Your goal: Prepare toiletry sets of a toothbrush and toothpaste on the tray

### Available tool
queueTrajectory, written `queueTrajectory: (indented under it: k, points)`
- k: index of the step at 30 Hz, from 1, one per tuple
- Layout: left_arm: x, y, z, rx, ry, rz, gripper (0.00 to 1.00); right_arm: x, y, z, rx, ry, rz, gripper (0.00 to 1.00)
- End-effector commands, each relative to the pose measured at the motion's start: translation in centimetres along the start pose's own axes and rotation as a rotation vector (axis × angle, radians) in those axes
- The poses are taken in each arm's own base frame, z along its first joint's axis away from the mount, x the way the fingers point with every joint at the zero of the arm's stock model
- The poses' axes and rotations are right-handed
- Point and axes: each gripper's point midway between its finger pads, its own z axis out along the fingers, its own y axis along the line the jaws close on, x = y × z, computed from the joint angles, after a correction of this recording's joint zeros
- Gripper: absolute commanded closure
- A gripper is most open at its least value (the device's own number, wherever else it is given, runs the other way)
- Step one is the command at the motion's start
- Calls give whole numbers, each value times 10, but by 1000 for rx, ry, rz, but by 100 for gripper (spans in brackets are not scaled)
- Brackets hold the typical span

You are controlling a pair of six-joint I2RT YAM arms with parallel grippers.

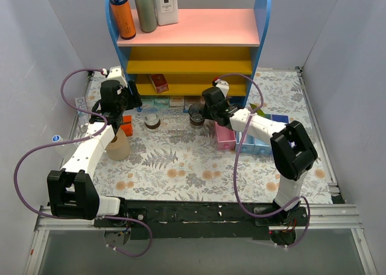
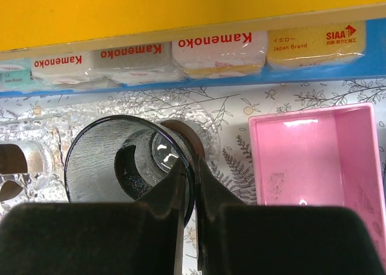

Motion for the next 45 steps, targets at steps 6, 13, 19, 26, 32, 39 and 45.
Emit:
queueTrajectory:
  k: [6,13,19,26,32,39,45]
  points:
    - [-10,-3,-10,14,-35,4,40,-41,33,-6,-24,-114,101,99]
    - [-10,-3,-10,18,-36,5,40,-37,35,-6,-8,-107,122,99]
    - [-10,-5,-11,27,-33,1,40,-33,34,-6,6,-101,157,99]
    - [-9,-8,-11,43,-31,-6,40,-22,34,-3,32,-88,187,99]
    - [-9,-8,-11,43,-29,-8,40,-23,32,-6,63,-104,189,99]
    - [-9,-9,-11,48,-28,-9,40,-30,29,-13,85,-139,193,94]
    - [-11,-9,-12,49,-32,-10,40,-30,32,-15,73,-135,202,76]
